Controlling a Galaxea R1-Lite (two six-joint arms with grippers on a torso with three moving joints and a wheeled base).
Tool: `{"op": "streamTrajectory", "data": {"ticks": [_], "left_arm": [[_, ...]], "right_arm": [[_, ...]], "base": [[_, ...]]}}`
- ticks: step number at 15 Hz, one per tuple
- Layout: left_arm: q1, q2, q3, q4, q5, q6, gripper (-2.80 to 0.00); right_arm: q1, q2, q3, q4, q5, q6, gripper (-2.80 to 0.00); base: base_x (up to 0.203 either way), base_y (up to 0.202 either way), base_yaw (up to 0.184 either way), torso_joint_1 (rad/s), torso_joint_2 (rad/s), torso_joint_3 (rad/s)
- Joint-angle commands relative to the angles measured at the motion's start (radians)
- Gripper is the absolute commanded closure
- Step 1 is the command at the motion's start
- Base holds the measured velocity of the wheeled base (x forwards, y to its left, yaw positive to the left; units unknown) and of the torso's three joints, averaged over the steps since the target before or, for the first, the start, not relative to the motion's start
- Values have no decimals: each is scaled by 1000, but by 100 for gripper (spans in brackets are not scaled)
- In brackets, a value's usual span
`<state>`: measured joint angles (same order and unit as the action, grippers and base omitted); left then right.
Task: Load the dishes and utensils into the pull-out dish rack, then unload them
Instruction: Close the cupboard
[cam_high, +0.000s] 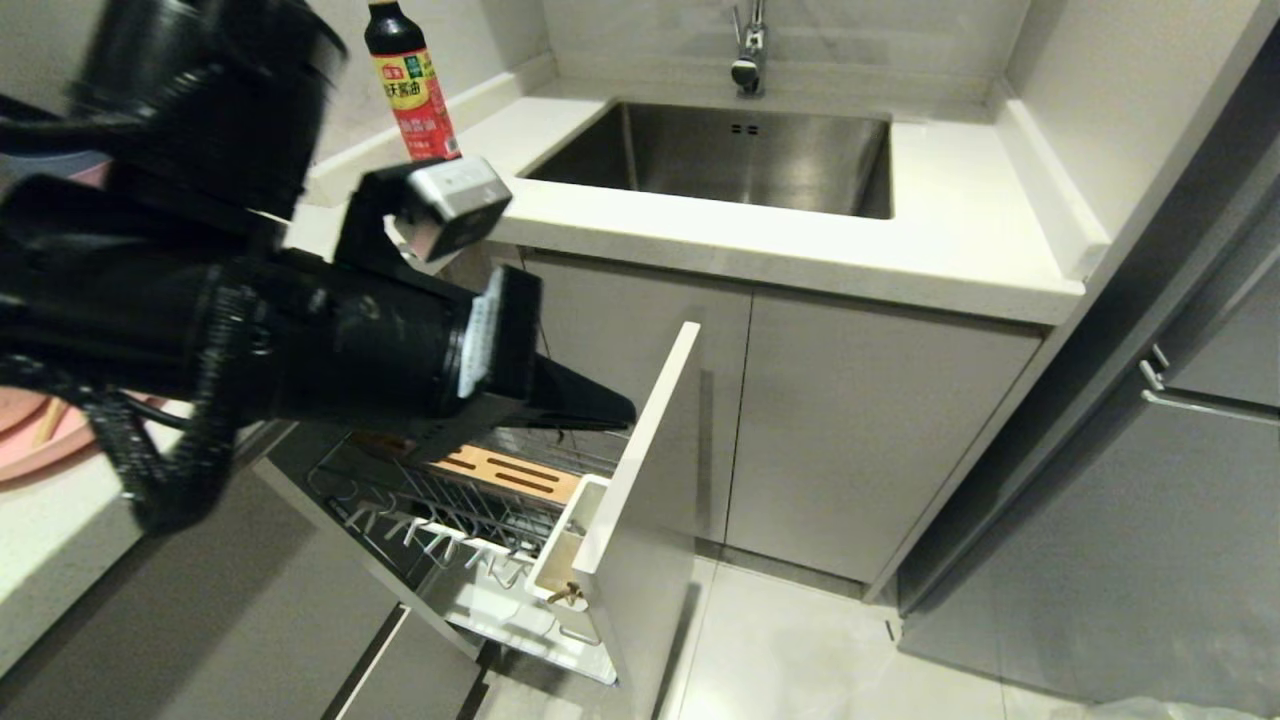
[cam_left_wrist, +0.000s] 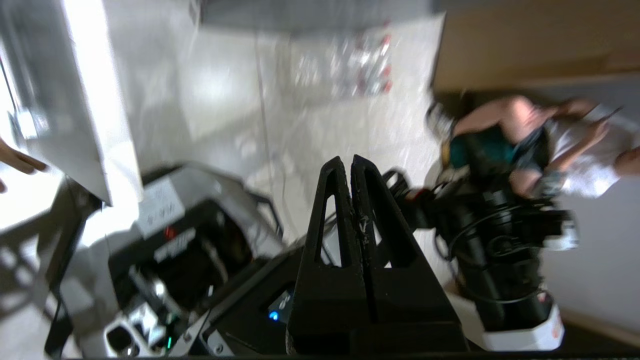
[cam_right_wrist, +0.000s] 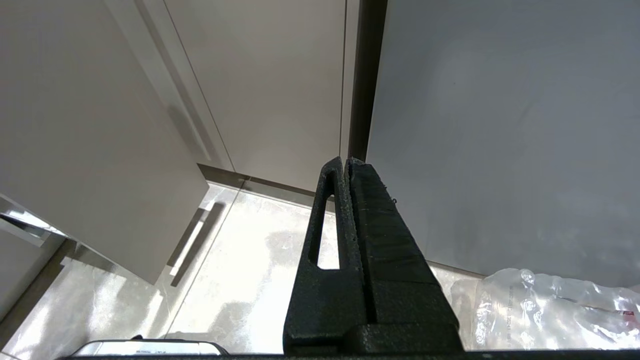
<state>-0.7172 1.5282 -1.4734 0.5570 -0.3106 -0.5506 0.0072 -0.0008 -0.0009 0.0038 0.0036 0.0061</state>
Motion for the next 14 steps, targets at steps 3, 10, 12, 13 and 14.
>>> {"op": "streamTrajectory", "data": {"ticks": [3,10,12,13,14], "left_arm": [[-59,177,9,18,18,-5,0],[-82,409,4,-42,389,-6,0],[-82,417,3,-50,472,-6,0],[-82,420,4,-59,517,-6,0],[-81,421,4,-70,568,-6,0]], "right_arm": [[0,1,1,1,1,0,0],[0,1,1,1,1,0,0],[0,1,-1,-1,1,0,0],[0,-1,0,0,1,0,0],[0,0,0,0,1,0,0]], "base": [[0,0,0,0,0,0],[0,0,0,0,0,0],[0,0,0,0,0,0],[0,0,0,0,0,0],[0,0,0,0,0,0]]}}
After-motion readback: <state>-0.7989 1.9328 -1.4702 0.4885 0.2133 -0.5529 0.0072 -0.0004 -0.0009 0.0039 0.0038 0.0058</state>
